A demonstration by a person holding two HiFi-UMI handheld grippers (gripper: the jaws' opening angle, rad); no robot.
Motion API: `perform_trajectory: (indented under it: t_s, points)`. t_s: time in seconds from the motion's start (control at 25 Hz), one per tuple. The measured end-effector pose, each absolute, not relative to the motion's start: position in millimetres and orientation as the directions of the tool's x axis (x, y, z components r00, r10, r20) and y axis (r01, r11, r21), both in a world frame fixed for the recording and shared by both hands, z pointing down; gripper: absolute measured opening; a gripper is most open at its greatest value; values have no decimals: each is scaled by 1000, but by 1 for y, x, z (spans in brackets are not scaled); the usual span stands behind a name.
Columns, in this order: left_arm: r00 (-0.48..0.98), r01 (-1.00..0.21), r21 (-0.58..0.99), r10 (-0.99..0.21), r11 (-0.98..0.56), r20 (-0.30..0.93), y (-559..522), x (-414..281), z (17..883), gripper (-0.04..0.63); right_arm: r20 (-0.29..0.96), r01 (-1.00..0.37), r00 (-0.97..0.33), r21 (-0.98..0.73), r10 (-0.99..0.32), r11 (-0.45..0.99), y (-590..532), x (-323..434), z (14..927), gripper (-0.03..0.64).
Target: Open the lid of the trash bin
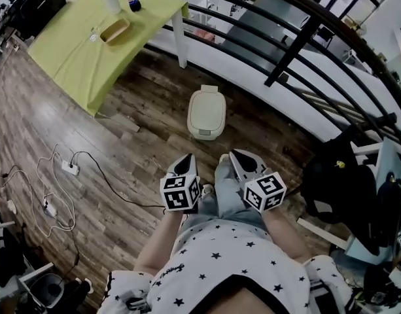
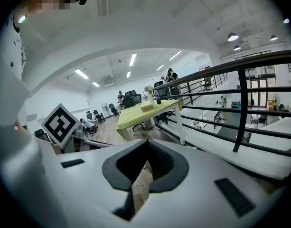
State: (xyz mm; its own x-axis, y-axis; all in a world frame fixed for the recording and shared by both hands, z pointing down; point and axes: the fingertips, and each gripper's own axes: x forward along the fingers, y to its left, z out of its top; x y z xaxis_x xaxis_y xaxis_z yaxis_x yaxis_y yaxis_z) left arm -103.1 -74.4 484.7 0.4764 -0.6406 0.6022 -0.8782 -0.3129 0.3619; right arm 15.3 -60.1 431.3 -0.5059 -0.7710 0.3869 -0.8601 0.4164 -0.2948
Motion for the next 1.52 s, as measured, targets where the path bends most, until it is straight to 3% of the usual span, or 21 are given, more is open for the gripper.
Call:
perform_trajectory:
  t_s: [0.36,1.52]
  points:
    - [439,-896,375,-614,-239,656,-114,-101,530,12,436,-855,-517,-296,-736,425,-99,28,465,-6]
    - [402,-915,347,-409,-205,819,-190,-41,745,12,573,-829,-559,-412,-600,378,-165,60,620,-6]
